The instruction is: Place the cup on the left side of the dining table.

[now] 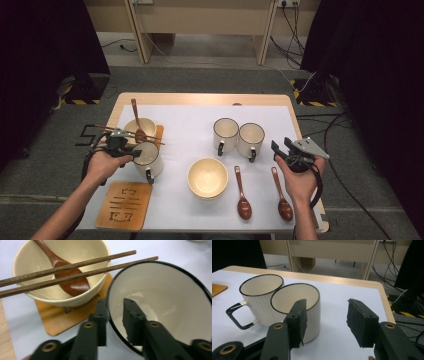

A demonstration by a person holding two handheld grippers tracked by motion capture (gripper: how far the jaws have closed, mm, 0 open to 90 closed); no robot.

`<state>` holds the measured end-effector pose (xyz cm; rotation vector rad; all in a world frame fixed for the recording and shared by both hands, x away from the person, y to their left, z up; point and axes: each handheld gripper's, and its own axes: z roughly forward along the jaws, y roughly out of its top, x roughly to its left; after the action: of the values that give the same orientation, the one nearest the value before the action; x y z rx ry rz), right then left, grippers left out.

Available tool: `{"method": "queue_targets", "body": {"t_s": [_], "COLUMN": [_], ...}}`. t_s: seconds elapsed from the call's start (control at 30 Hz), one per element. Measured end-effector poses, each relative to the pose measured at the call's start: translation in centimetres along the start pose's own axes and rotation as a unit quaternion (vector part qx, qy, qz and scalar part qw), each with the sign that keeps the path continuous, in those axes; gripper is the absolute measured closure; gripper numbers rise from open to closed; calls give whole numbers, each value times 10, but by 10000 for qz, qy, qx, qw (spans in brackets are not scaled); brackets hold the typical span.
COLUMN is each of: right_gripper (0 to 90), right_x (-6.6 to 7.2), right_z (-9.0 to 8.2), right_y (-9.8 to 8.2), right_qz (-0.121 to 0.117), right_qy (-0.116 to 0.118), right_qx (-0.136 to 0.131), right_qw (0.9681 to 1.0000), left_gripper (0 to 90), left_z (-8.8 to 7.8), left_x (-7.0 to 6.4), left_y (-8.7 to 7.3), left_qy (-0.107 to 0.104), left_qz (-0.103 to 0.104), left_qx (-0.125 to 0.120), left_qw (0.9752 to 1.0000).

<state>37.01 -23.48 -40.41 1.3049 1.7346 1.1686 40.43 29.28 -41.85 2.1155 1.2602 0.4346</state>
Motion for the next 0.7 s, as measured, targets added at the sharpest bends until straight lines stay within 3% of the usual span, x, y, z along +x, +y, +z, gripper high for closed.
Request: {"method": "queue_targets", "body": {"t_s": [0.33, 0.47, 0.5, 0.7], "right_gripper": [503, 503, 503, 503], "right_x": [2, 1, 2, 4], "right_z": [0, 0, 0, 0], "right_y": [0, 0, 0, 1], "right_qz": [7, 12, 13, -6], "right_qy": [9, -1, 5, 35], "right_qx": [18, 31, 19, 48], "right_qw": [10000, 10000, 10000, 10000], "left_gripper": [543, 537, 537, 547], "left_z": [-31, -50, -56, -61], "left_x": [-6, -18, -26, -42], "left_y": [-8, -21, -28, -48], "left_qy": [-2, -76, -182, -376], "left_qz": [-134, -184, -231, -325], "left_qx": [-496, -636, -705, -738], "left_qw": [9987, 9978, 9971, 9960]}}
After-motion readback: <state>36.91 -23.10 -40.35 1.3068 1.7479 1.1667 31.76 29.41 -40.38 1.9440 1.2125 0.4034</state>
